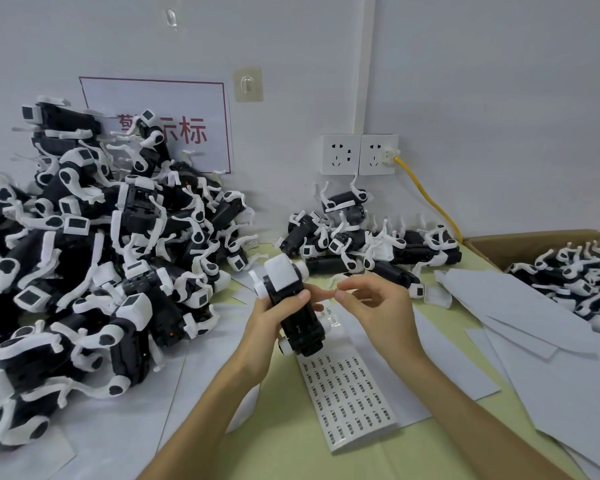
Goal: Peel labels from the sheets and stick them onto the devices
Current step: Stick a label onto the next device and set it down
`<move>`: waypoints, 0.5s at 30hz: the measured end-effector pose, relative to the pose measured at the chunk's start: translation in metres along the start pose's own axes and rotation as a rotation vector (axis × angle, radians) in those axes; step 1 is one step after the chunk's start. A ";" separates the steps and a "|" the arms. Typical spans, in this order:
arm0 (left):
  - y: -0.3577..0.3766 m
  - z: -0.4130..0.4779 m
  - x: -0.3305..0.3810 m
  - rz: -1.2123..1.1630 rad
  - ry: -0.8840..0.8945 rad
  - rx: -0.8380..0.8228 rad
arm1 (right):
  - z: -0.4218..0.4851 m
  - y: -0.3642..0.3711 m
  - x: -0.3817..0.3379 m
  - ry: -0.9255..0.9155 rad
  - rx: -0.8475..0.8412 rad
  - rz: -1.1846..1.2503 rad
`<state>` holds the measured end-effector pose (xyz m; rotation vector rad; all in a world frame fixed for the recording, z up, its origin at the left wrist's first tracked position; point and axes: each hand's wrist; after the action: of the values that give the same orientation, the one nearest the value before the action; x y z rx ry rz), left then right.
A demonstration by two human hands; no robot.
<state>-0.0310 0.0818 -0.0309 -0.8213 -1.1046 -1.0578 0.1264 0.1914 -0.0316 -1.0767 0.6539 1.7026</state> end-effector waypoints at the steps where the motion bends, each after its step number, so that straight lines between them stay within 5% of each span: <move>1: -0.001 0.000 0.000 0.001 0.000 -0.001 | 0.000 0.000 0.001 0.005 -0.002 0.005; 15: 0.002 0.003 0.003 -0.022 -0.069 0.085 | -0.005 0.007 0.002 -0.004 -0.114 -0.101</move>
<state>-0.0300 0.0840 -0.0269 -0.7843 -1.2106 -1.0005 0.1218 0.1857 -0.0358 -1.1659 0.4961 1.6706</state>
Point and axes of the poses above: each hand's wrist, its own z-axis towards the middle knuckle, its own y-axis out of the palm, x = y × z, and after that the axes turned 6 degrees about z, right-handed
